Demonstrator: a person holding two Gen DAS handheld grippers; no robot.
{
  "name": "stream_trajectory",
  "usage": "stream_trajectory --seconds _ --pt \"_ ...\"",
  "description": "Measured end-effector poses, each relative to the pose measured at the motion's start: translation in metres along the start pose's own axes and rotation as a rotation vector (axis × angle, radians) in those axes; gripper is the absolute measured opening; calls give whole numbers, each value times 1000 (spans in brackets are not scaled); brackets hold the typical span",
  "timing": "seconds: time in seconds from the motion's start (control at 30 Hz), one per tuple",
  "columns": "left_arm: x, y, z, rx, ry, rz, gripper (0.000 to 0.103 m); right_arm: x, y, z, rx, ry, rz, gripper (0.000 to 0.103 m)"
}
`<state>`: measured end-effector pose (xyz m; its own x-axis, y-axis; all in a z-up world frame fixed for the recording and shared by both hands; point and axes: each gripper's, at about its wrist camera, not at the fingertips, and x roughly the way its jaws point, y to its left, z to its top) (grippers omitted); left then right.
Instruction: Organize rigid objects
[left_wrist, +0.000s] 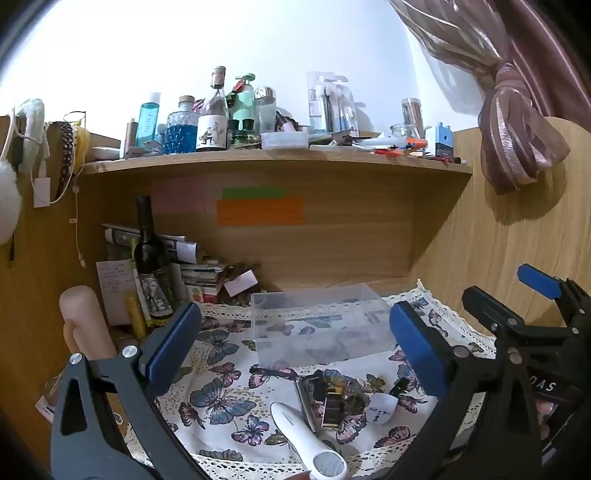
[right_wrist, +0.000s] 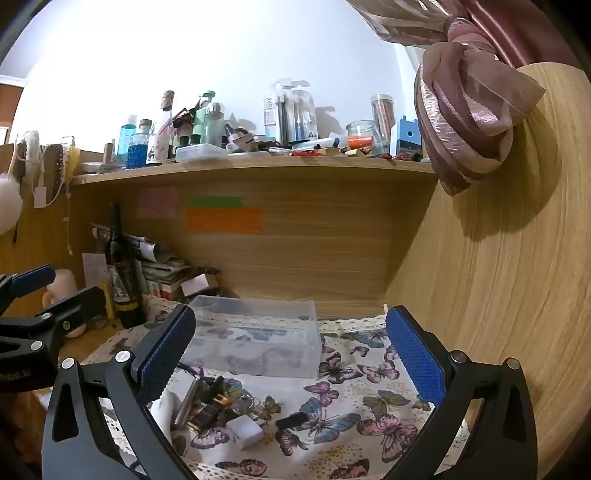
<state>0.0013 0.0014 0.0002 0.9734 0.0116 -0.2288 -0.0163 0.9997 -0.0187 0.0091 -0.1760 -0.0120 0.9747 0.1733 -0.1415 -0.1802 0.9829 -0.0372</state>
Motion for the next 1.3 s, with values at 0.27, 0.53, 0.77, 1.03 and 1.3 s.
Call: stream_trajectory --seconds 0.27,0.53,0.77,1.03,1.3 --pt "1 0 1 -13 -11 -9 103 0 -1 0 2 1 -2 103" --pt "1 1 -1 -6 -16 -15 103 -1 -2 2 -6 -7 -3 103" --pt "0 -3 -2 1 -17 -22 103 -2 -1 1 -5 -8 -6 103" --pt "1 -5 -1 2 -14 -24 103 -2 -2 1 -3 -9 -3 103" --pt "1 -4 -1 2 -13 -27 103 -2 -2 1 -1 -11 -4 103"
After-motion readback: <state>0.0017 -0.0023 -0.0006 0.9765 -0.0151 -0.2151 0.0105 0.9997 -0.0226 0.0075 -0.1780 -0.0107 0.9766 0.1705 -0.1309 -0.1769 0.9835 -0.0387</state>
